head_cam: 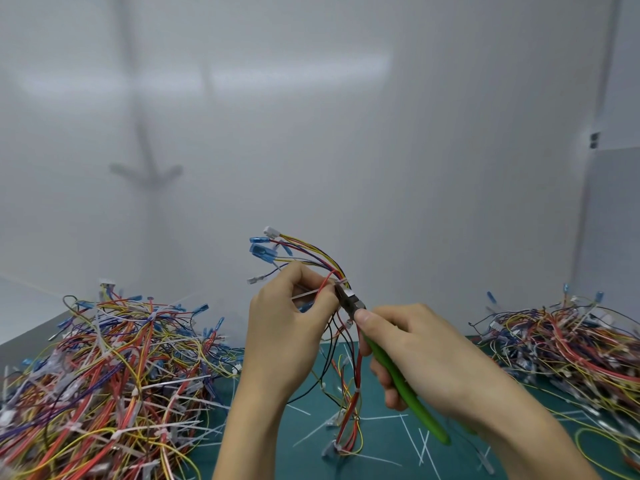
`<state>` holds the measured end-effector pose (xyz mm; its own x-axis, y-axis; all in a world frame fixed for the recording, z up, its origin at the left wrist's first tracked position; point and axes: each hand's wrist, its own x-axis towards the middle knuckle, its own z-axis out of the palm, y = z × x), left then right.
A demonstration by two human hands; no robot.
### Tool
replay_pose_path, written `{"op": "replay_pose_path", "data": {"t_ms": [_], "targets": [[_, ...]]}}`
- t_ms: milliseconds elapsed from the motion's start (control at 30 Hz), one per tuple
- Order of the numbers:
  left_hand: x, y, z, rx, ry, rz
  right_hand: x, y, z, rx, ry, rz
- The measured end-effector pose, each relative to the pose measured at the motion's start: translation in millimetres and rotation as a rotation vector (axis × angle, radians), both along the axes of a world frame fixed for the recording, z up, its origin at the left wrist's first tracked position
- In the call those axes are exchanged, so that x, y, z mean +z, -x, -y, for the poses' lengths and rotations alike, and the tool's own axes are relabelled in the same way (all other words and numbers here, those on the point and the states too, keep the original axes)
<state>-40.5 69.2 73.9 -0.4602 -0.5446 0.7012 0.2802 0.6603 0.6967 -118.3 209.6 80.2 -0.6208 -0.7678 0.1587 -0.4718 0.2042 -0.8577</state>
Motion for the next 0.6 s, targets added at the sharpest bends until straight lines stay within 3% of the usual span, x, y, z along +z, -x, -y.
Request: {"op": "replay_pose_path", "data": {"t_ms": [600], "targets": [[-0.6,-0.4,0.9,-0.019,-0.045,0.007,-0.5,2.3,-1.6,0.006,-0.002,-0.015]]}}
